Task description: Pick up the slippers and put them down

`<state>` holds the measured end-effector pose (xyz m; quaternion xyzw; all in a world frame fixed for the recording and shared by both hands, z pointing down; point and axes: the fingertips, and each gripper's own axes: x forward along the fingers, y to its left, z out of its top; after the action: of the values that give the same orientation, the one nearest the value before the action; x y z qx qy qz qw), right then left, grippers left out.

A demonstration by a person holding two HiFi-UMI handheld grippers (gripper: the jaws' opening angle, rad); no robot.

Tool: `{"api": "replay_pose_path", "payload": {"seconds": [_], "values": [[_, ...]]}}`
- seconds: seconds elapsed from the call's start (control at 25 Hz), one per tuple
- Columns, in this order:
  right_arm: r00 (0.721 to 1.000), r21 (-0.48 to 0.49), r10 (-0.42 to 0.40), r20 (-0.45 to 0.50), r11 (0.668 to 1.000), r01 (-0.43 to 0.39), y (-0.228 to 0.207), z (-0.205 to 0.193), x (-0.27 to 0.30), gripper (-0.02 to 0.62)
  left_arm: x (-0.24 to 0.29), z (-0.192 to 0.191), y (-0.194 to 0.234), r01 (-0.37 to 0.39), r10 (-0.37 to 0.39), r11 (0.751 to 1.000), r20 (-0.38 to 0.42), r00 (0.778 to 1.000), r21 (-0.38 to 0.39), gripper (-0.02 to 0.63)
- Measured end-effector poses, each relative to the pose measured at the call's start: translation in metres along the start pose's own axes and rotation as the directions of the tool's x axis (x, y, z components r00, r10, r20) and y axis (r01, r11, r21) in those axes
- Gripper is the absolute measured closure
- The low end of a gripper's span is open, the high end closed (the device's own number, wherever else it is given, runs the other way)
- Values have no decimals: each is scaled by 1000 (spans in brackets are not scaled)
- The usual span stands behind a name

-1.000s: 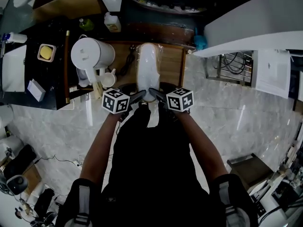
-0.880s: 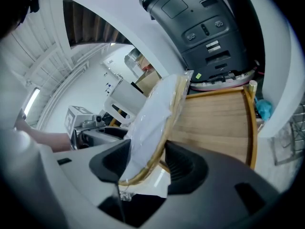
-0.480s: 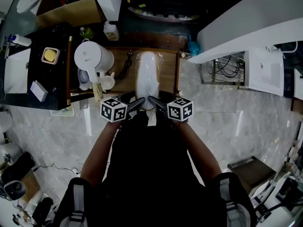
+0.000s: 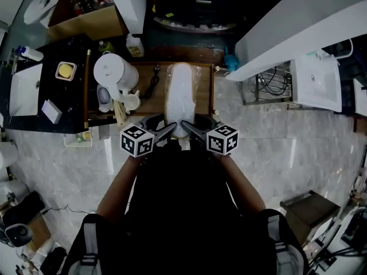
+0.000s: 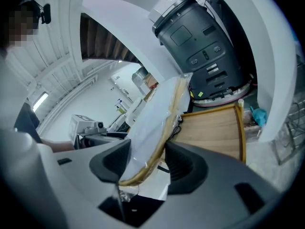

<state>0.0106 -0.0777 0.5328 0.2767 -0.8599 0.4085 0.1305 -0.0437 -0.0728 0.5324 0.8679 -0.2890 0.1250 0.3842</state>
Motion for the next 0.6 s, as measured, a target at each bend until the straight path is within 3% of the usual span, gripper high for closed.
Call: {"api": "replay_pose_path", "payload": {"seconds": [0.32,0.6], "values": [[998,-30,3,62,1000,-1,16,6,-16,368,-10,9,-20,-3,1,998,33,999,56,359],[997,-69,5,73,998,0,31,9,-25,369,-21,12,-32,-3,-2,998,86,996,56,359]]}}
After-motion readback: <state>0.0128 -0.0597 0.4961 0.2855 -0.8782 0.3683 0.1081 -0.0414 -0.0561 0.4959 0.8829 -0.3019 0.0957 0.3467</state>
